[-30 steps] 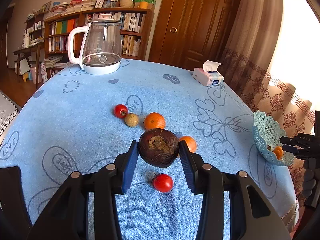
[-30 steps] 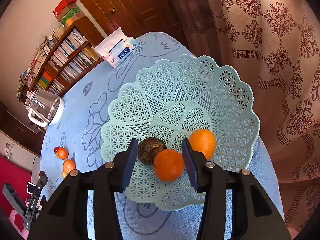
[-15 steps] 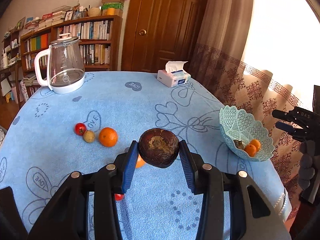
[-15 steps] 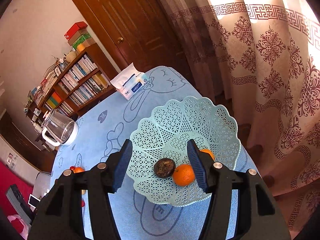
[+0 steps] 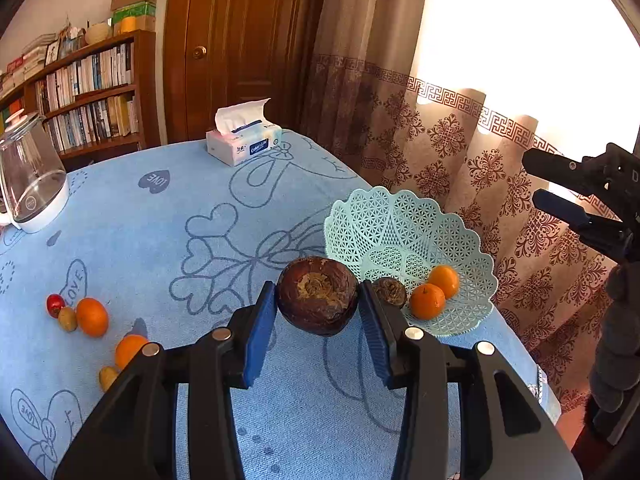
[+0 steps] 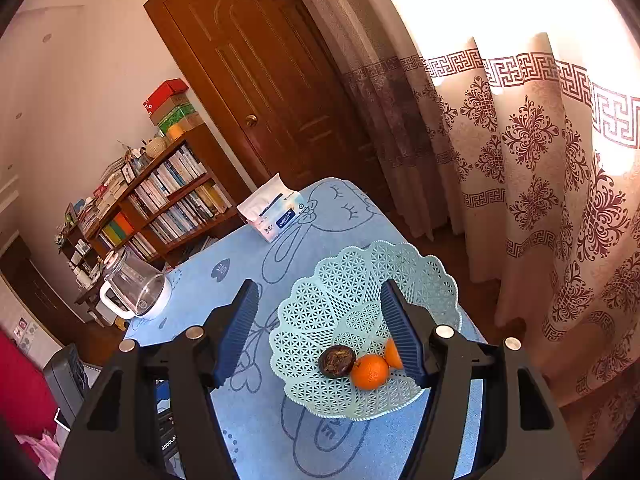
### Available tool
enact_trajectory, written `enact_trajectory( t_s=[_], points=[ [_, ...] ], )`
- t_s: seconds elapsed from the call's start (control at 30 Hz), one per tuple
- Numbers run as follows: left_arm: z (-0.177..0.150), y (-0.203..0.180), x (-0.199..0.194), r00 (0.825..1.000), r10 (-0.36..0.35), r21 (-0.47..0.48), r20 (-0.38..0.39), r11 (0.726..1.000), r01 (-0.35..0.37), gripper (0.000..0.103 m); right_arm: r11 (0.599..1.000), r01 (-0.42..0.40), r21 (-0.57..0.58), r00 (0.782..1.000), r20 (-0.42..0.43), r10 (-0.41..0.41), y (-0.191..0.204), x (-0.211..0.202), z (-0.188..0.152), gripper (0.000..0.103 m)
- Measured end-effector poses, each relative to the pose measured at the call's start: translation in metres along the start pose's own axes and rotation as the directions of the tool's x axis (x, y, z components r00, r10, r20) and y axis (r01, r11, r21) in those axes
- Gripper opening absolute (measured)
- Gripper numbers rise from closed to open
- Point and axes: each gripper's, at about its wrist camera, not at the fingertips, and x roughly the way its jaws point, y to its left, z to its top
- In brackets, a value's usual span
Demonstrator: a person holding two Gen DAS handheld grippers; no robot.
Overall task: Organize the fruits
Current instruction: 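Lower the dark brown fruit into the basket and open the left tool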
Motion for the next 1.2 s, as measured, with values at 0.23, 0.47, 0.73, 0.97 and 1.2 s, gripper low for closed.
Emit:
enact_trajectory(
  t_s=[0.23, 0.47, 0.73, 0.97, 1.2],
  points=[
    [0.008, -0.036, 0.039, 0.998, -0.042, 0.064, -0.056, 0.997, 0.045, 0.042, 1.000, 0.008, 0.009, 1.000, 0.005, -0.008, -0.005, 0.000, 0.002, 0.065],
    [0.011, -0.053, 0.070, 0.994, -0.040, 0.091, -0.102, 0.995, 0.050, 0.042, 1.000, 0.004, 0.018, 1.000, 0.000, -0.004, -0.006, 0.002, 0.002, 0.065],
    [0.004, -0.058, 0.081, 0.990, -0.046, 0.098, -0.136, 0.993, 0.060, 0.043, 1.000, 0.003, 0.019, 1.000, -0.002, -0.003, -0.007, 0.003, 0.002, 0.065],
    [0.003, -0.055, 0.076, 0.993, -0.030, 0.084, -0.116, 0.996, 0.040, 0.072, 1.000, 0.001, 0.013, 1.000, -0.008, -0.001, -0.004, 0.006, 0.000, 0.065],
    [0.010, -0.040, 0.065, 0.996, -0.003, 0.040, -0.088, 0.999, 0.006, 0.078, 1.000, -0.002, 0.021, 1.000, 0.006, 0.002, -0.006, 0.001, 0.002, 0.066]
  ],
)
